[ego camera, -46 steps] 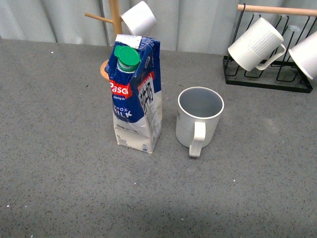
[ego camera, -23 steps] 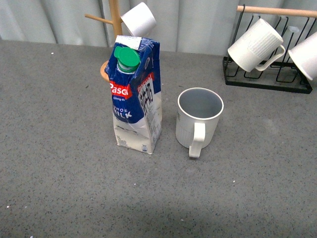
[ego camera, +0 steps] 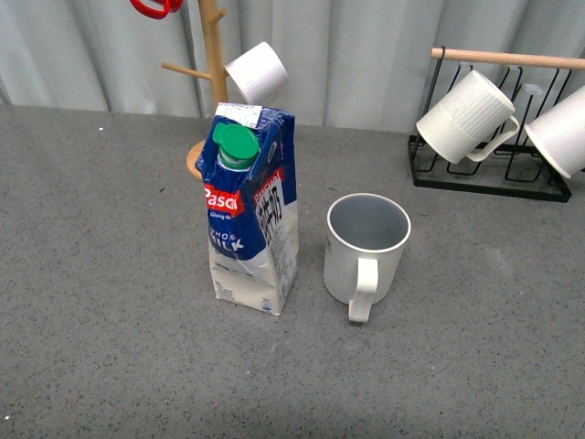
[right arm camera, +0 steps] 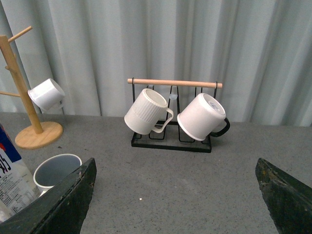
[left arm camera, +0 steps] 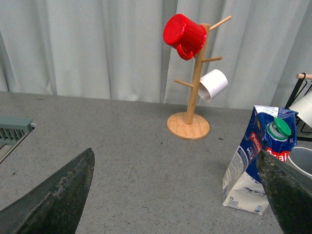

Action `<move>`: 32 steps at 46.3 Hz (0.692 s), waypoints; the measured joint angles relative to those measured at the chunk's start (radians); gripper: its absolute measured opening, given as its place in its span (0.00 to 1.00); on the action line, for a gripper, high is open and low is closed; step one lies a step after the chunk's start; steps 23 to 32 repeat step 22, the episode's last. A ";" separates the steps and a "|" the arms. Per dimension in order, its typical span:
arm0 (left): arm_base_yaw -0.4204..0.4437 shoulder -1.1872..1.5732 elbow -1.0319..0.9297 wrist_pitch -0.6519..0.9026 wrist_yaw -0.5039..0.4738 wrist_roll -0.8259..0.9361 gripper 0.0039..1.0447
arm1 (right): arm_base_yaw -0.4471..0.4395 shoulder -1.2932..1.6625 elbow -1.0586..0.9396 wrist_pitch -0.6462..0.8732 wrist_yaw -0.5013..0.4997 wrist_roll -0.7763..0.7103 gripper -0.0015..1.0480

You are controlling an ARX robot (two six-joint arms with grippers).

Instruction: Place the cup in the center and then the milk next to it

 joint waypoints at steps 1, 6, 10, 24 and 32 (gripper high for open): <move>0.000 0.000 0.000 0.000 0.000 0.000 0.94 | 0.000 0.000 0.000 0.000 0.000 0.000 0.91; 0.000 0.000 0.000 0.000 0.000 0.000 0.94 | 0.000 0.000 0.000 0.000 0.000 0.000 0.91; 0.000 0.000 0.000 0.000 0.000 0.000 0.94 | 0.000 0.000 0.000 0.000 0.000 0.000 0.91; 0.000 0.000 0.000 0.000 0.000 0.000 0.94 | 0.000 0.000 0.000 0.000 0.000 0.000 0.91; 0.000 0.000 0.000 0.000 0.000 0.000 0.94 | 0.000 0.000 0.000 0.000 0.000 0.000 0.91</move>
